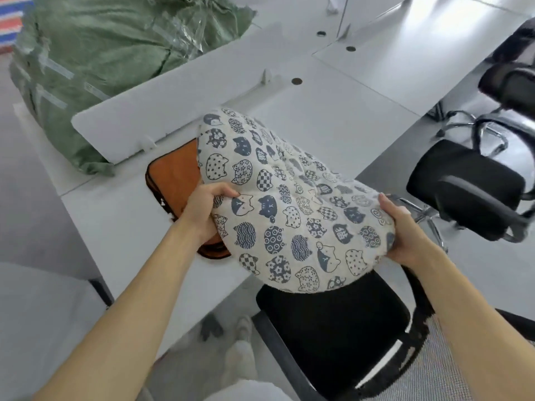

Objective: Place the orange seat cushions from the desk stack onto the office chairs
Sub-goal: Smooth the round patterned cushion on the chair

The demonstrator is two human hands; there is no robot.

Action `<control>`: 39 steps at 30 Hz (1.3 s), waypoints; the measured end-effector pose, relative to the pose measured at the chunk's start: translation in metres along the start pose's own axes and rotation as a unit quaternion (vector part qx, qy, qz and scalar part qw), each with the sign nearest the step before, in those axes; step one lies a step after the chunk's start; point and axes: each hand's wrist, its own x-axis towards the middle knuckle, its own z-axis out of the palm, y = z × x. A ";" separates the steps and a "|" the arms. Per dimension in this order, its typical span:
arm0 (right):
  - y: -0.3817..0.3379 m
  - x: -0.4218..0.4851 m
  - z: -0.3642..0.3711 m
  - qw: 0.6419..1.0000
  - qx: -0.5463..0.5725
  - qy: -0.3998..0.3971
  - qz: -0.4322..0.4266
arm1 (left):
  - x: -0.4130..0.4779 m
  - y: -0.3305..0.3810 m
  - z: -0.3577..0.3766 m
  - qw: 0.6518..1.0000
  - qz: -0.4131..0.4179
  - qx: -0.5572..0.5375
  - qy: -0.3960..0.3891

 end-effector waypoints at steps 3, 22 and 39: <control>0.012 -0.015 -0.058 0.996 -0.081 0.043 0.005 | -0.038 -0.050 0.031 0.999 -0.014 0.020 0.024; 0.102 -0.019 -0.173 0.752 -0.635 0.172 -0.023 | -0.072 -0.338 0.082 0.909 -0.249 0.254 0.217; 0.144 0.145 -0.223 0.792 -0.597 0.096 -0.091 | -0.003 -0.479 0.124 0.818 -0.253 0.194 0.478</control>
